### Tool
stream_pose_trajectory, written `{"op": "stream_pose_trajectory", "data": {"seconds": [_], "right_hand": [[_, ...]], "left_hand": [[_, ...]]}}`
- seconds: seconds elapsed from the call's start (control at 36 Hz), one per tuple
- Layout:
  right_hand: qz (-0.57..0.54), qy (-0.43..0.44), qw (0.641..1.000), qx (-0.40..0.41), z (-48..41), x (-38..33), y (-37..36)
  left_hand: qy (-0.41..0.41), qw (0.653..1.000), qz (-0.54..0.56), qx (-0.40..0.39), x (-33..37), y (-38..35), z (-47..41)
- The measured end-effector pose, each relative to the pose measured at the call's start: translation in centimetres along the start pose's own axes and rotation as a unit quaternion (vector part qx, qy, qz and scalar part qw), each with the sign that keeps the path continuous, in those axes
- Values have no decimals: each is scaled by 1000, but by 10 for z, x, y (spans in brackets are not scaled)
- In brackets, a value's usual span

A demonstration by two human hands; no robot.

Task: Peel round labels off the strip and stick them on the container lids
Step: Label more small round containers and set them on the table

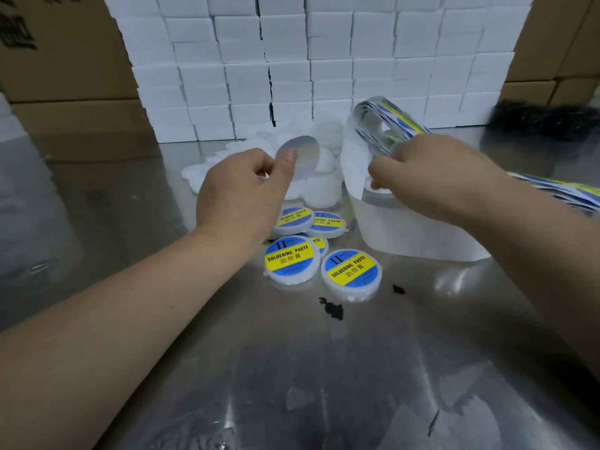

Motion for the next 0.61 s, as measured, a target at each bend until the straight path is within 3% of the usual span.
{"op": "stream_pose_trajectory", "data": {"seconds": [0.08, 0.17, 0.39, 0.61], "right_hand": [[-114, 7, 989, 99, 10, -8, 17], [-230, 29, 969, 82, 14, -17, 14], [-325, 3, 945, 38, 11, -15, -3], [-357, -12, 933, 50, 8, -12, -3]], "left_hand": [[-37, 999, -9, -16, 10, -2, 5], [-73, 996, -42, -30, 22, -4, 9], [-133, 988, -77, -32, 31, -4, 9], [-143, 981, -116, -62, 34, -9, 8]]}}
Point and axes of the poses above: each hand's wrist, its own z-axis away from the middle knuckle, its own y-axis out of the back of the hand, x = y × z, the point moved 7 cm from there along -z, towards the middle knuckle, and after that the axes turned 9 degrees about z, right-handed, at the moved point
